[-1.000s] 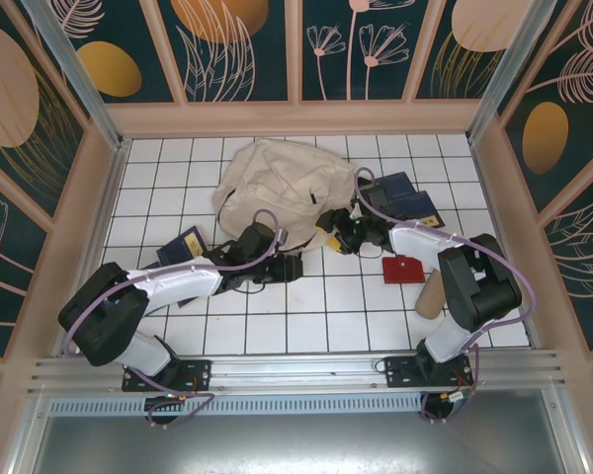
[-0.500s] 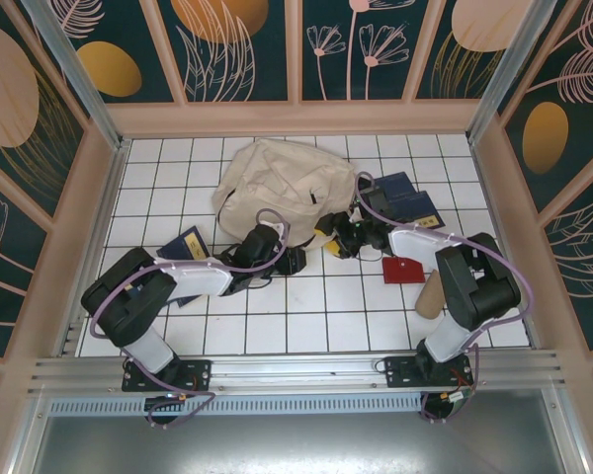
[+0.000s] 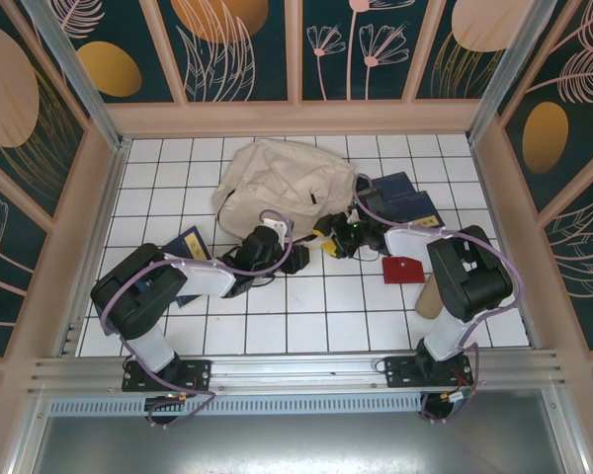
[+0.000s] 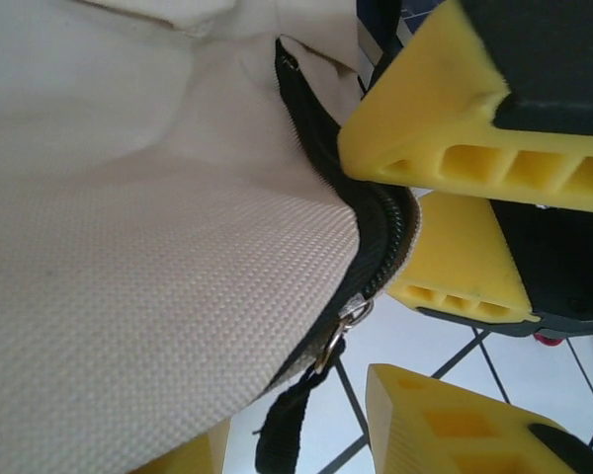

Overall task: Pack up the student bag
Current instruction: Unzip the student bag at the top-center of the table.

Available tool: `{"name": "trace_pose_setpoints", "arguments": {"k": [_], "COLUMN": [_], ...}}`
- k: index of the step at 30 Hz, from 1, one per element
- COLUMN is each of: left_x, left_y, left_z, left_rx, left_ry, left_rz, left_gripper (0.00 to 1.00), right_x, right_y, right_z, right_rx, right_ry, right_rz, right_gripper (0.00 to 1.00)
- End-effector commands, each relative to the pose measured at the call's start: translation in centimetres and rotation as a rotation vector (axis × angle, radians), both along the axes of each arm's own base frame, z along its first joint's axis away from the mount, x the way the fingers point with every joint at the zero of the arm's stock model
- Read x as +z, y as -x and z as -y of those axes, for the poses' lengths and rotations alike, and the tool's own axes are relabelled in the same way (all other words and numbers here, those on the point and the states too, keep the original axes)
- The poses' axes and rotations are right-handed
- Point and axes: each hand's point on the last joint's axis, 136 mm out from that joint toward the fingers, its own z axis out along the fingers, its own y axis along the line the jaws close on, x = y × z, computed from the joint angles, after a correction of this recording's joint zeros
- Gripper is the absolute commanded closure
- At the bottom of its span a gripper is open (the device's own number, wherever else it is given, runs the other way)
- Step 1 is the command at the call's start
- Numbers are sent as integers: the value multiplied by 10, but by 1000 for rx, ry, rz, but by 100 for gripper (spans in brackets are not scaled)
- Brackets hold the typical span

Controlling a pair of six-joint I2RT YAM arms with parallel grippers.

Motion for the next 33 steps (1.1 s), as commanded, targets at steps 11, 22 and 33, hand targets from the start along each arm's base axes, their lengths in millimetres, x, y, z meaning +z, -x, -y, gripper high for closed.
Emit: {"name": "trace_pose_setpoints", "arguments": {"k": [11,22,33], "left_x": [19,18,10], "left_y": [8,12,16], "left_z": [-1,-13,6], "left_rx": [-84,-53,-93], "left_ry": [25,-14,77], "left_rz": [164,144,58], "left_gripper": [75,100,58], "right_x": [-10,-16,3], "right_y": [-3,-12,-10], "right_z": [-1,8,-3], "right_rx": [-23,-67,-31], "right_ry": [1,62,-21], "right_rz": [-19,4,12], "right_gripper": [56,80,80]}}
